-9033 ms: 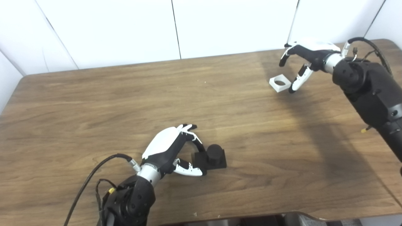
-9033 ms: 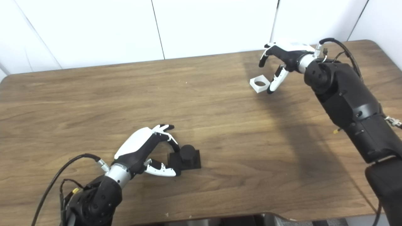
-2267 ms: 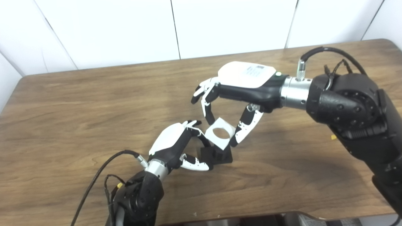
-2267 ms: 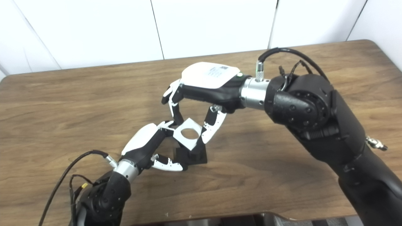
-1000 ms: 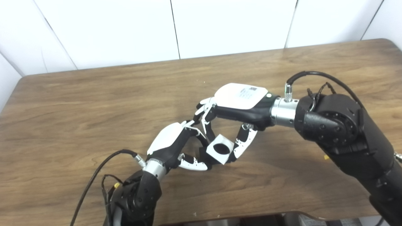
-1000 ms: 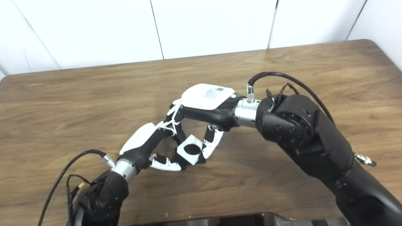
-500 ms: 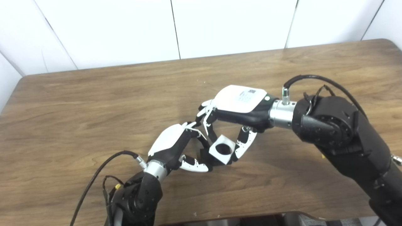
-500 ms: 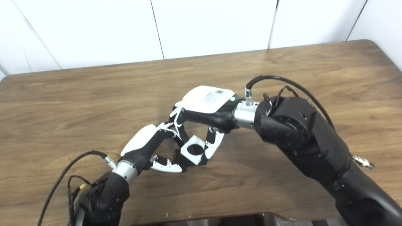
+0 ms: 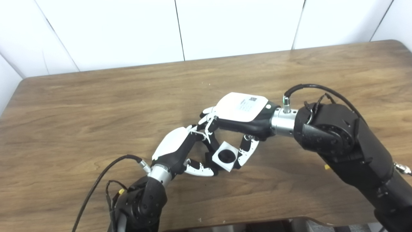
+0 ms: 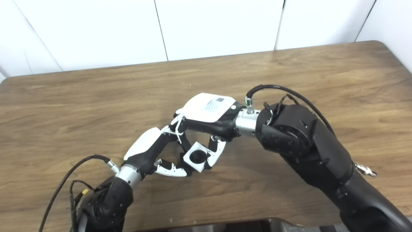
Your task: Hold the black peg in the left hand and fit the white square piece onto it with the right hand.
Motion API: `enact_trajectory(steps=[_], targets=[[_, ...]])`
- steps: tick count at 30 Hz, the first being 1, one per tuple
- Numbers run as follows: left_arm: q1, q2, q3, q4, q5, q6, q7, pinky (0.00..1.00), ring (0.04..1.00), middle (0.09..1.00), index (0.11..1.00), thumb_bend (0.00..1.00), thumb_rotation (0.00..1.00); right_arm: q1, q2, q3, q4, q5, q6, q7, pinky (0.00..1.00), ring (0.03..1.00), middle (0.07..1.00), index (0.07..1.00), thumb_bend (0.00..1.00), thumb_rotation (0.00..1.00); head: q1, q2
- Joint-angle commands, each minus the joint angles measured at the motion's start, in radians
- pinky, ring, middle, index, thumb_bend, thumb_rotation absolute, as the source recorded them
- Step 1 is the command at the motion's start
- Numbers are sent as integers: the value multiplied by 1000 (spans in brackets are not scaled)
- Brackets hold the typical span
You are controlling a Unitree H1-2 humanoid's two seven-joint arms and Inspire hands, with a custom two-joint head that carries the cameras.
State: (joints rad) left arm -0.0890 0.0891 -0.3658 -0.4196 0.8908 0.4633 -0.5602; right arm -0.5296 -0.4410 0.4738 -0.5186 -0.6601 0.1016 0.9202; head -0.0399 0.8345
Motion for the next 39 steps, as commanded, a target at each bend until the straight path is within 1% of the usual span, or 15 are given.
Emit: enact_trajectory(steps=[1,8,12,18,25,30,34,39], targets=[[-22,-13,-1,-20,7,0,16,1000,1000,958,495,489,82,-25,1,-17,-4,0,-24,-22,782,913,841,489,525,133,-1,1],[-19,-15,-2,-21,11,-1,21,985,1000,955,495,489,83,-28,1,-21,6,-1,-23,-27,782,916,845,489,524,133,3,1],[-16,-23,3,-28,12,3,13,1000,1000,958,495,490,82,-31,-6,-23,14,-2,-29,-29,771,916,843,488,525,134,2,2],[-17,-22,-1,-23,16,-2,18,1000,1000,957,495,489,83,-26,-12,-35,26,5,-39,-36,752,912,838,489,525,133,3,3],[-10,-23,2,-36,8,-2,18,1000,1000,955,495,490,82,-24,-10,-34,39,-9,-46,-31,766,916,845,489,525,134,7,9],[-3,-34,8,-44,13,3,8,1000,1000,955,495,490,82,-24,-8,-34,50,-8,-47,-33,766,918,847,490,525,135,7,10],[-1,-37,9,-43,14,2,10,986,1000,954,495,490,82,-22,-10,-40,59,-2,-56,-41,755,910,841,490,525,134,8,12],[-6,-33,2,-40,21,-1,9,999,1000,953,495,490,82,-16,-10,-44,58,1,-62,-45,750,905,836,489,525,134,10,12]])
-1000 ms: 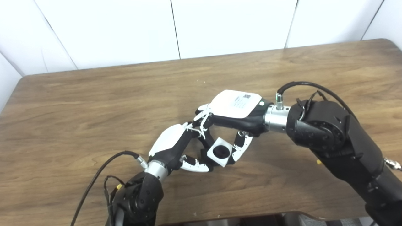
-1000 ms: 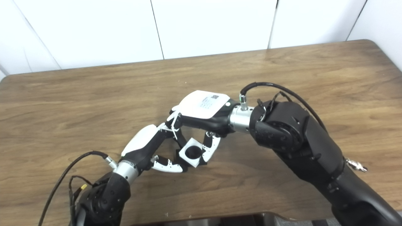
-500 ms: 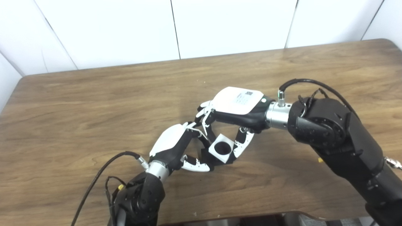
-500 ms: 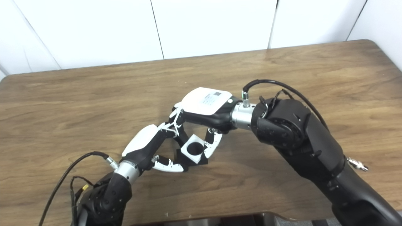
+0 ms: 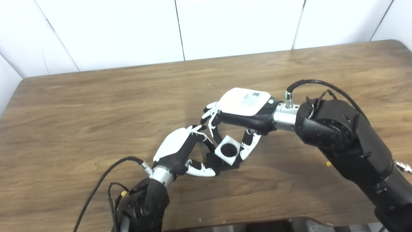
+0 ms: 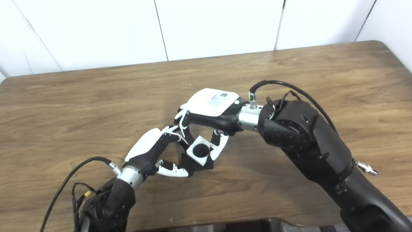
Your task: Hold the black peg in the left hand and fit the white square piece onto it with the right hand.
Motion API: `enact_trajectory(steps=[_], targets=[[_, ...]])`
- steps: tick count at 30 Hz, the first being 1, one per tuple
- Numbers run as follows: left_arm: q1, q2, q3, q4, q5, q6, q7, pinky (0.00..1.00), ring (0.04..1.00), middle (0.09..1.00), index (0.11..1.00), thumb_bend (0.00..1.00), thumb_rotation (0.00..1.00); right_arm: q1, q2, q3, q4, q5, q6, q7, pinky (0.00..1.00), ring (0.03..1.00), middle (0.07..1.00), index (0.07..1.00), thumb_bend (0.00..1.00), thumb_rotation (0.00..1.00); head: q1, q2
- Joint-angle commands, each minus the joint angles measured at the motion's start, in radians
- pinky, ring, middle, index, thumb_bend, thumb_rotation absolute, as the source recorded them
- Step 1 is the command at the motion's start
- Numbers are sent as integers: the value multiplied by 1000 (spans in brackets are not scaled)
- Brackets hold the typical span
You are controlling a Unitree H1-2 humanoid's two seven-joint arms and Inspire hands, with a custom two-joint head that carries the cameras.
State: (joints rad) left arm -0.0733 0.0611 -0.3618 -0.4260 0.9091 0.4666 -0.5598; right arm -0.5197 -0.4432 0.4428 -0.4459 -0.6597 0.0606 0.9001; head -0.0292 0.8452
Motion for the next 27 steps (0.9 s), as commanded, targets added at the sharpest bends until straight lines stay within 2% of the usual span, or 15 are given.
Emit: enact_trajectory(steps=[1,10,21,27], targets=[[-22,-5,-2,-33,3,-4,8,1000,1000,954,495,489,83,-24,-8,-14,-15,0,-23,-26,751,905,835,489,525,135,-1,1],[-17,-12,4,-38,4,-3,21,1000,1000,949,494,490,81,1,-2,-18,-16,-8,-28,-39,770,911,840,489,525,134,5,13],[-23,-15,12,-44,9,0,0,996,1000,957,495,490,83,1,-9,-21,-46,-2,0,-8,783,914,843,490,524,133,4,22],[-22,-17,13,-43,9,-1,7,975,1000,953,494,490,82,3,-5,-24,-33,7,-6,-18,780,910,840,491,525,138,6,23]])
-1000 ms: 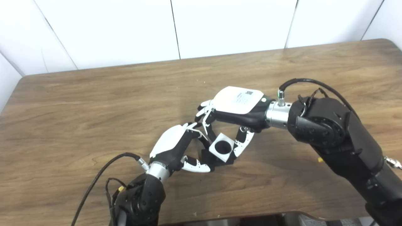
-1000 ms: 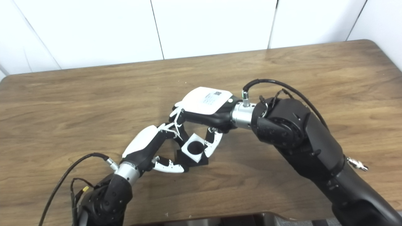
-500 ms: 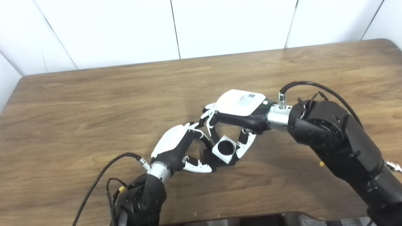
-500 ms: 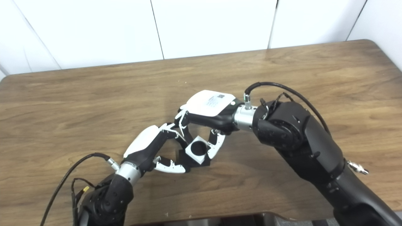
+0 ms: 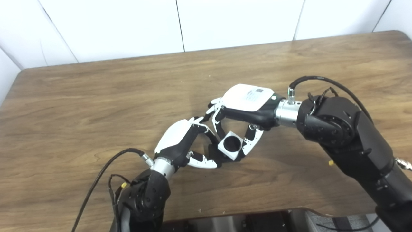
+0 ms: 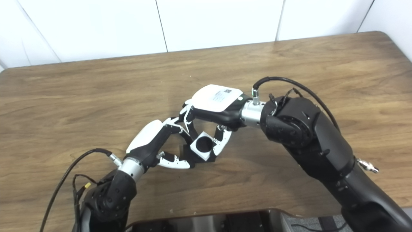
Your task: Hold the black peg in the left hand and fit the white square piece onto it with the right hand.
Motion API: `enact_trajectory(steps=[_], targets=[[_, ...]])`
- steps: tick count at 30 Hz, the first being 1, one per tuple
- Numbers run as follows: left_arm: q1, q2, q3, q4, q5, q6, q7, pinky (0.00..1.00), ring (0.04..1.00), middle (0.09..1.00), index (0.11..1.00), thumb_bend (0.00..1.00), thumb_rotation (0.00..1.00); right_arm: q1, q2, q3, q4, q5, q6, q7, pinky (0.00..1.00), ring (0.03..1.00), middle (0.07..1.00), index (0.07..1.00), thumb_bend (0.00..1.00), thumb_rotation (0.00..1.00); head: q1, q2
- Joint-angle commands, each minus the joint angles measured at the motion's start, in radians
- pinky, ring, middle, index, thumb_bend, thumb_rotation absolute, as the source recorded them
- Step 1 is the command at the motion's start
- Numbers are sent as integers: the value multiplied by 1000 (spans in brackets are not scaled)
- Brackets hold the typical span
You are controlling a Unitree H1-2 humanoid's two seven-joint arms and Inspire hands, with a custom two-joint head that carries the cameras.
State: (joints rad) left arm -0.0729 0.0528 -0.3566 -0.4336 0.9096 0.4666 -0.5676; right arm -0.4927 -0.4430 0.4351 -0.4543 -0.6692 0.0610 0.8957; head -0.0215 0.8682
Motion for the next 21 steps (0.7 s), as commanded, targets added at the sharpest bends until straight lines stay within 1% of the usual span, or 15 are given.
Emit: enact_trajectory(steps=[1,3,4,5,6,7,8,9,13,16,21], targets=[[-21,-9,10,-37,6,0,12,979,1000,954,494,490,82,-23,-5,-16,-21,16,-10,-17,780,909,840,491,525,139,-1,0],[-20,-9,14,-39,5,1,6,993,1000,956,494,490,82,-22,-5,-16,-17,14,-14,-20,780,907,840,492,525,142,-1,0],[-20,-9,14,-40,4,0,6,995,1000,956,494,490,82,-22,-5,-16,-17,11,-13,-19,780,906,839,517,614,148,-3,1],[-20,-10,14,-40,5,0,6,993,1000,956,494,490,82,-23,-5,-16,-17,10,-12,-18,779,904,838,566,790,159,-3,1],[-19,-11,15,-40,5,0,5,992,1000,956,494,490,82,-23,-6,-16,-17,9,-11,-17,779,903,838,598,900,166,-4,1],[-19,-11,15,-41,7,0,3,991,1000,957,494,490,82,-24,-6,-16,-18,8,-10,-15,780,903,839,610,939,171,-3,1],[-20,-11,15,-41,9,0,0,996,1000,957,494,490,82,-24,-7,-16,-18,8,-9,-14,779,903,842,629,970,200,-3,1],[-20,-12,15,-40,10,0,0,999,1000,957,494,490,82,-25,-8,-16,-19,7,-9,-13,777,902,848,647,989,229,-4,2],[-19,-17,14,-37,14,0,3,984,1000,954,494,490,82,-27,-9,-16,-26,2,9,2,787,911,877,684,1000,273,-3,2],[-21,-18,14,-37,15,0,-1,995,1000,955,494,490,81,-29,-9,-18,-31,-2,15,10,791,917,898,716,1000,283,-3,0],[-23,-17,14,-31,16,-1,3,984,1000,955,494,490,82,-30,-8,-23,-33,-4,24,16,797,921,903,734,1000,279,1,-1]])
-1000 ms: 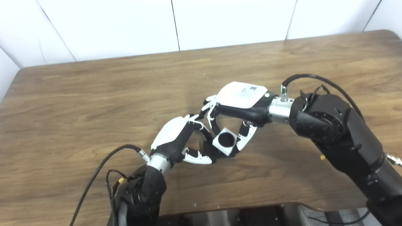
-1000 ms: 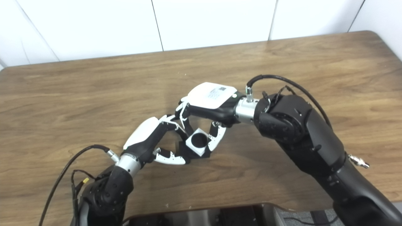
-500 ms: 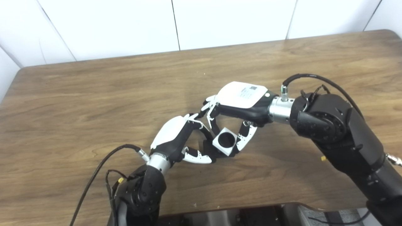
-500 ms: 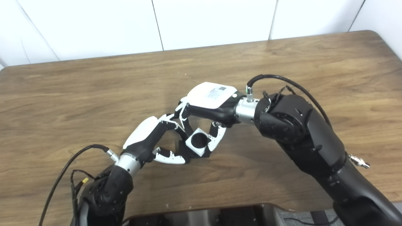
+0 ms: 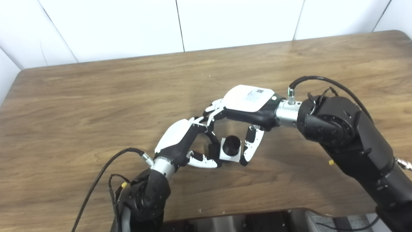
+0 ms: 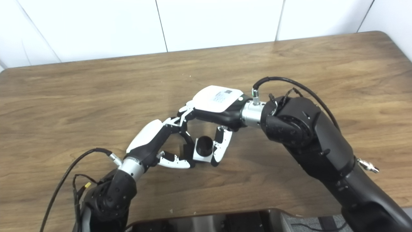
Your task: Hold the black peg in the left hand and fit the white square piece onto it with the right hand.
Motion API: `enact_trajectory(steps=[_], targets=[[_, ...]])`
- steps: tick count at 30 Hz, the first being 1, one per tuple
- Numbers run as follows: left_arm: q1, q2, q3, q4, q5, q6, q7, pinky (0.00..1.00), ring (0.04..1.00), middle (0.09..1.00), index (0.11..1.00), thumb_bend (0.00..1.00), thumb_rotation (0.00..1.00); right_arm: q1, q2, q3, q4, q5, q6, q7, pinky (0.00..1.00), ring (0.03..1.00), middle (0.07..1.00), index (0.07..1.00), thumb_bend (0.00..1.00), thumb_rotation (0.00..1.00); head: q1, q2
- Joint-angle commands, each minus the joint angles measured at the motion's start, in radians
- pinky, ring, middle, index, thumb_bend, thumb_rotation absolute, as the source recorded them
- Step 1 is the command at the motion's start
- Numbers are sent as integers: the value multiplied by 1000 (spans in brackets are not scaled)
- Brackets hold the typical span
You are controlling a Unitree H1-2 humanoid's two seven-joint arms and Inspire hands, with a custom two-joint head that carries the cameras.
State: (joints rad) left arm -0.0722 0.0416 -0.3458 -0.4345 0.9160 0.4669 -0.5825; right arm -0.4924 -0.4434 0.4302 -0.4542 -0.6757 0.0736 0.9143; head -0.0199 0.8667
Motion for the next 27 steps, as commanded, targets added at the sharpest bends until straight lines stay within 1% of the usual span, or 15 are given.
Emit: enact_trajectory(steps=[1,11,13,15,16,17,18,20,22,27], targets=[[-24,-6,3,-30,10,-2,18,984,1000,956,494,490,82,-31,-8,-18,-33,1,12,-2,795,921,903,735,1000,279,-1,0],[-22,-3,12,-25,4,-3,24,975,1000,957,494,490,82,-43,-15,-39,-39,11,31,7,791,939,901,724,1000,265,-2,-6],[-26,4,11,-25,10,-3,15,977,1000,956,494,491,85,-44,-18,-47,-42,17,36,8,790,939,900,718,1000,263,-5,-6],[-28,3,10,-19,20,-3,22,970,1000,949,495,495,91,-45,-21,-56,-46,27,39,10,799,942,903,718,1000,260,-6,-6],[-28,4,10,-13,19,-6,32,969,1000,946,545,548,269,-46,-23,-59,-48,31,39,11,803,942,905,719,1000,266,-5,-8],[-27,5,10,-7,16,-10,40,971,1000,944,573,582,365,-45,-25,-61,-49,34,40,12,804,942,906,720,1000,269,-5,-7],[-28,8,9,-3,15,-12,45,973,1000,944,592,610,418,-45,-27,-63,-50,36,41,12,803,942,908,721,1000,272,-4,-7],[-29,13,6,3,15,-15,51,991,1000,942,615,649,458,-44,-28,-64,-53,37,45,12,803,943,909,721,1000,276,-3,-7],[-35,24,0,7,21,-15,45,999,1000,941,637,675,470,-42,-28,-65,-53,35,45,8,798,941,906,720,1000,276,-2,-7],[-50,60,-21,19,37,-25,35,1000,1000,933,691,703,488,-37,-25,-70,-53,34,46,-2,792,938,904,718,1000,280,-2,-9]])
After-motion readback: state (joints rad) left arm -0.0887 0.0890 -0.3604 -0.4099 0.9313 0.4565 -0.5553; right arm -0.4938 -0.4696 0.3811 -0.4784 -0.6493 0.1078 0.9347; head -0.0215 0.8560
